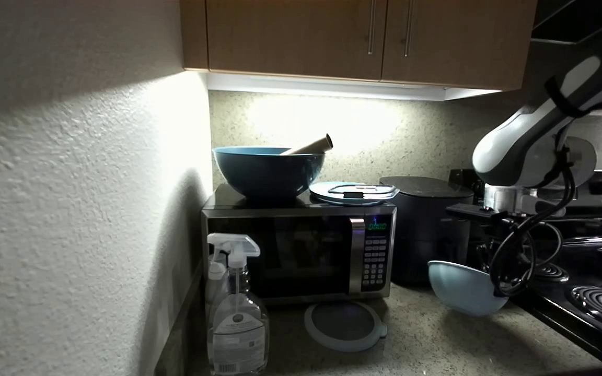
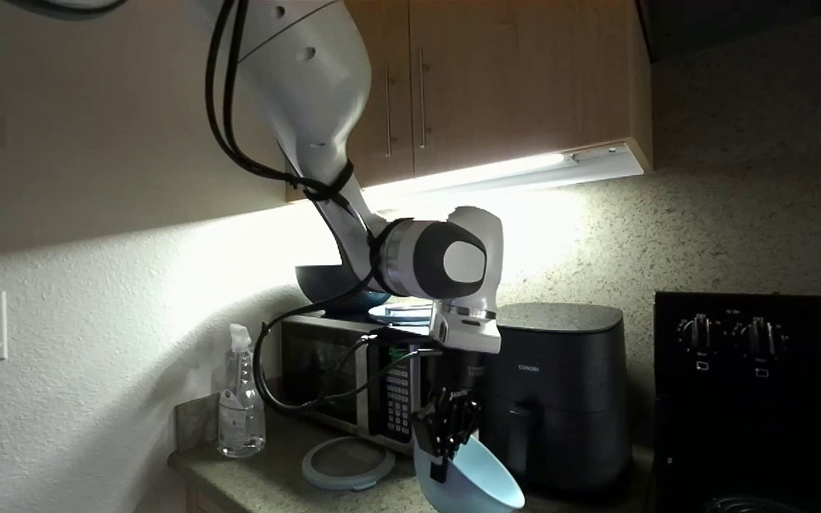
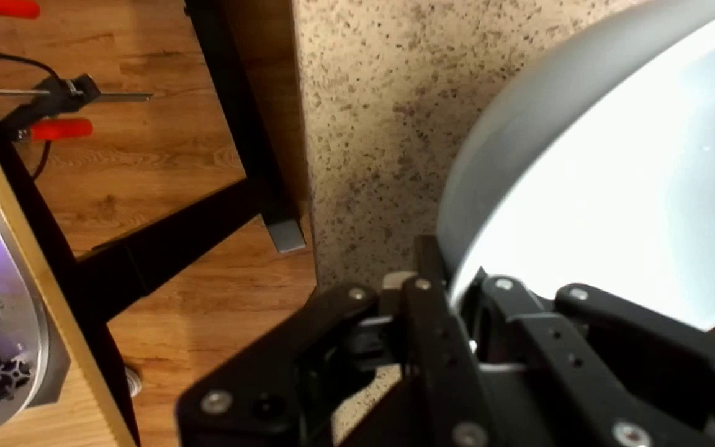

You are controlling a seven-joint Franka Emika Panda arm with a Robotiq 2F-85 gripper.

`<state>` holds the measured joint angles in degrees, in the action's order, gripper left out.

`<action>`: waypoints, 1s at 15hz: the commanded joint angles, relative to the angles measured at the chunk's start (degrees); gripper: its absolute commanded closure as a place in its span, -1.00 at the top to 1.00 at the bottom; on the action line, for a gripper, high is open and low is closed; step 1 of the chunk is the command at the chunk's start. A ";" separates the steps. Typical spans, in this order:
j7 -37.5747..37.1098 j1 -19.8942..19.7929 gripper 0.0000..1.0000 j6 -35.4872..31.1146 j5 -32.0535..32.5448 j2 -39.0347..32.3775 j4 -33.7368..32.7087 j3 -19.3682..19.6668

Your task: Pick up the light blue bowl and place it on the countertop

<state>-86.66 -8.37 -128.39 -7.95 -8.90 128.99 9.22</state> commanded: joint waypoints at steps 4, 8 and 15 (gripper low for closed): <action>2.34 -0.08 -0.96 -2.79 0.07 -2.98 -0.60 1.95; -1.03 1.65 -0.96 -5.88 8.90 -4.06 -2.06 3.30; -6.91 7.15 -0.96 -7.38 25.33 -9.85 -7.52 2.25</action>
<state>-90.26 -2.84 -130.67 12.10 -13.27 127.77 11.40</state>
